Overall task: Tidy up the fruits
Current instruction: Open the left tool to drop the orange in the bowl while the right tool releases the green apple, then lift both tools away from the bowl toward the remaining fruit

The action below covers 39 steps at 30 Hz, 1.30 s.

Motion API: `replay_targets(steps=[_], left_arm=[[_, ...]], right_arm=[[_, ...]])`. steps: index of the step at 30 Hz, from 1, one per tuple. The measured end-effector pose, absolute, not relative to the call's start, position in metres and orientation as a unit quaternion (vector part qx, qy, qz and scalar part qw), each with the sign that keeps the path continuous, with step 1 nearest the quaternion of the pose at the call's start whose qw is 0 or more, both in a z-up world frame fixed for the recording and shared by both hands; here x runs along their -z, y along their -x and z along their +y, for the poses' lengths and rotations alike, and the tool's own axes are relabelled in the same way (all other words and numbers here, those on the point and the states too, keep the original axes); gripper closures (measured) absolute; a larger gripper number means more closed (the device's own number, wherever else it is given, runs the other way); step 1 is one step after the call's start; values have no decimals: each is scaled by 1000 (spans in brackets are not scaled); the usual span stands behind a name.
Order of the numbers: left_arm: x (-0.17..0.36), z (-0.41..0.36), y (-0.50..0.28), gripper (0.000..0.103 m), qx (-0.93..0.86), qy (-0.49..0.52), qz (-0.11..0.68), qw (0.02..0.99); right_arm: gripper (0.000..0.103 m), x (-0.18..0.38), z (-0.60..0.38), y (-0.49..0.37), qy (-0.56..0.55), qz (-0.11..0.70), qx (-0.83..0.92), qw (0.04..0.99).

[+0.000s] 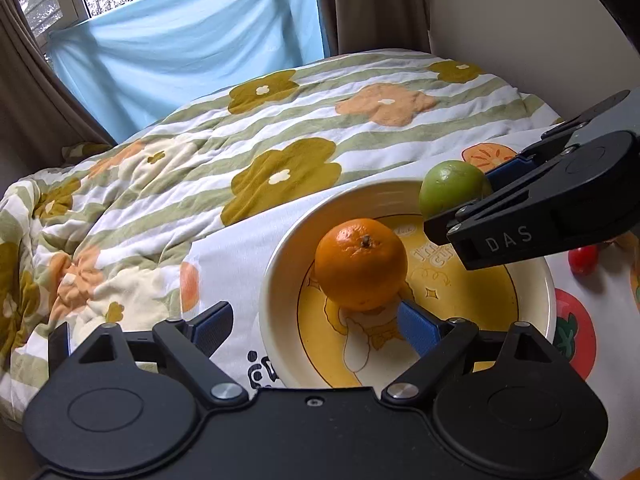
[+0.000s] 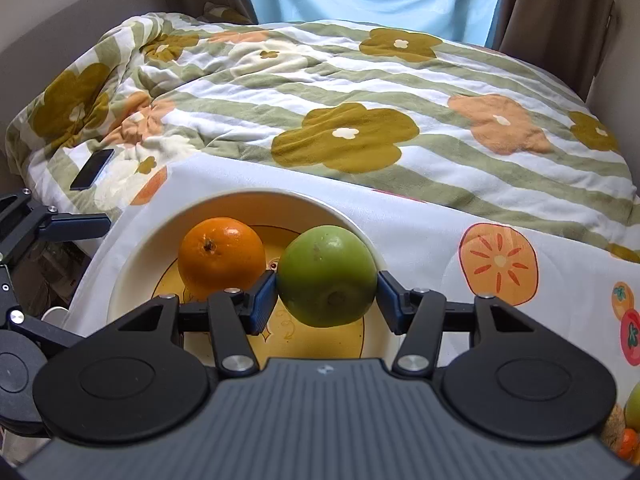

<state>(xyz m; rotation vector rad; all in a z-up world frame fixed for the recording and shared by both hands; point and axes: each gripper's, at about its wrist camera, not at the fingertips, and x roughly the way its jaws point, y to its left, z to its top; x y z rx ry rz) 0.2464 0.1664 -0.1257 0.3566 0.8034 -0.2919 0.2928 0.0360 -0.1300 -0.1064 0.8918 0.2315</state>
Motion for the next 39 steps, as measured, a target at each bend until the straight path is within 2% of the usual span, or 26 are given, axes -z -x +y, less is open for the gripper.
replay_targets(steps=[14,15,17,19,34,39], left_arm=[[128,176,-237,11,127,-159,392,897],[128,176,-236,11,123,-160,390,899],[127,177,-234,11,117,-160,386,901],[126,178,-233,11,115,-157,385,902],[99,171,-209,11,94,-151,359,916],[82,160,-190,3,69,-148,344,925]], right_arm=[[33,147,48,-294,93,412,-120,899],[31,145,49,-294,99,403,-121,902],[11,141,52,-290,117,384,-120,908],[0,138,54,-287,127,372,-110,913],[0,105,41,-254,83,365,-112,920],[0,90,22,-237,64,360,-102,925]])
